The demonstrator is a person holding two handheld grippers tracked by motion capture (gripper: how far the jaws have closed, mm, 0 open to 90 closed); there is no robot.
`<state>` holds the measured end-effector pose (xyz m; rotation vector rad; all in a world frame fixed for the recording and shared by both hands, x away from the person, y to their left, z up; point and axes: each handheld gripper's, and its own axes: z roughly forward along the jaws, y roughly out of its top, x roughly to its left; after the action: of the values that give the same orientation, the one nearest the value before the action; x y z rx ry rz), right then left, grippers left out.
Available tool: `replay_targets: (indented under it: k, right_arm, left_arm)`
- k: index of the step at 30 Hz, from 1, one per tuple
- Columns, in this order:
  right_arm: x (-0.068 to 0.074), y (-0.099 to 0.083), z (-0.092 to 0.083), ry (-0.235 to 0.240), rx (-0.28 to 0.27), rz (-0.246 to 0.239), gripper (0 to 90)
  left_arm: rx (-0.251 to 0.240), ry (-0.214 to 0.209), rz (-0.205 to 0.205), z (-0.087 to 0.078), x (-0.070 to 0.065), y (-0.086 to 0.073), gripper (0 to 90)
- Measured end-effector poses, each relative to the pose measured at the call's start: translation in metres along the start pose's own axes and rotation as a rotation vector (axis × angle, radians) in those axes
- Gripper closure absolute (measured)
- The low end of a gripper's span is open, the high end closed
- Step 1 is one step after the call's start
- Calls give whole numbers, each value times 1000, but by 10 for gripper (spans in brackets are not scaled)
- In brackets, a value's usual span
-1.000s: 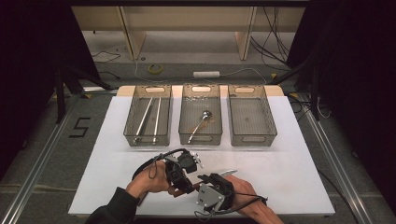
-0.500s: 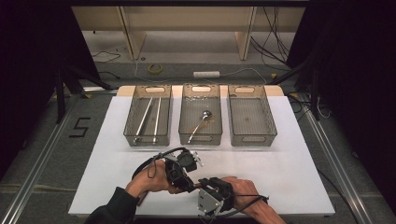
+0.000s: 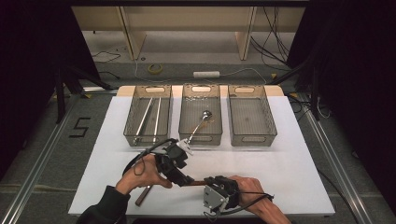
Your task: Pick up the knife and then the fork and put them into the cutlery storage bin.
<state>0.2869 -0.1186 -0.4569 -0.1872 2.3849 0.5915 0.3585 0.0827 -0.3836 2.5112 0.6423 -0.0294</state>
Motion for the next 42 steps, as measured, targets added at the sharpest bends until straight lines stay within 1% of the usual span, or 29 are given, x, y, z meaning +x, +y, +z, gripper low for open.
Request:
replay_targets:
  k: [2,3,5,6,7,8,9,10,11,12,13,14,15,17,19,20,21,22,24,26,27,29,31,33,35,37,38,39,42]
  right_arm:
    - [-3,-3,-2,-5,4,2,805]
    - [-4,-5,-2,-10,11,10,805]
    - [-6,-7,-4,-12,19,43,805]
    - [-7,-9,-5,-18,21,53,805]
    - [-9,-11,-6,-19,24,91,805]
    - [-11,-13,-7,-14,29,99,805]
    - [-15,-16,-7,-26,25,113,805]
    - [-18,-18,-8,-28,26,141,805]
    - [-21,-21,-9,-32,21,183,805]
    - [-24,-23,-11,-32,19,202,805]
    - [-30,-27,-13,-24,20,225,805]
    - [-33,-29,-14,-35,14,251,805]
    - [-37,-32,-16,-45,5,303,805]
    - [-45,-38,-19,-50,-3,343,805]
    - [-56,-44,-22,-35,-17,405,805]
    - [-59,-46,-22,-30,-25,432,805]
    - [-64,-49,-24,-18,-24,476,805]
    - [-67,-50,-24,-18,-24,492,805]
    - [-77,-56,-26,1,-37,554,805]
    - [-85,-60,-28,3,-49,601,805]
    - [-92,-63,-29,9,-61,637,806]
    - [-102,-68,-33,-5,-69,688,806]
    - [-110,-72,-35,-3,-73,727,806]
    - [-121,-77,-38,-20,-75,767,806]
    - [-130,-82,-40,-36,-77,798,806]
    - [-138,-87,-40,-53,-72,817,806]
    - [-143,-90,-40,-60,-71,827,806]
    - [-148,-94,-39,-67,-68,849,807]
    - [-161,-102,-37,-77,-66,883,806]
  left_arm:
    - [-51,18,-22,-10,3,-4,305]
    - [-66,26,-26,-14,4,-7,290]
    - [-105,57,-33,-20,6,-11,267]
    - [-135,74,-53,-24,8,-14,259]
    - [-152,87,-61,-26,10,-16,253]
    - [-176,100,-75,-28,12,-20,246]
    - [-186,112,-82,-29,14,-24,244]
    - [-194,124,-92,-29,17,-27,241]
    - [-204,136,-98,-29,19,-30,231]
    - [-230,149,-130,-29,22,-35,225]
    - [-240,154,-142,-28,24,-38,223]
    - [-259,167,-161,-27,26,-43,219]
    - [-270,178,-167,-26,26,-46,211]
    - [-295,205,-186,-23,27,-53,202]
    - [-317,218,-199,-20,27,-59,200]
    - [-333,227,-215,-19,27,-63,198]
    - [-343,231,-222,-18,27,-65,196]
    - [-346,238,-229,-16,27,-68,194]
    - [-357,255,-234,-13,25,-73,188]
    - [-359,264,-241,-10,24,-78,186]
    - [-358,267,-239,-9,23,-79,186]
    - [-356,276,-239,-7,22,-83,185]
    - [-350,287,-229,-7,20,-86,185]
    - [-356,292,-229,-7,19,-88,185]
    - [-364,297,-229,-9,18,-91,185]
    - [-368,299,-232,-10,17,-93,185]
    - [-371,308,-229,-10,18,-95,185]
    - [-371,309,-234,-11,17,-95,185]
    - [-378,306,-248,-12,18,-99,184]
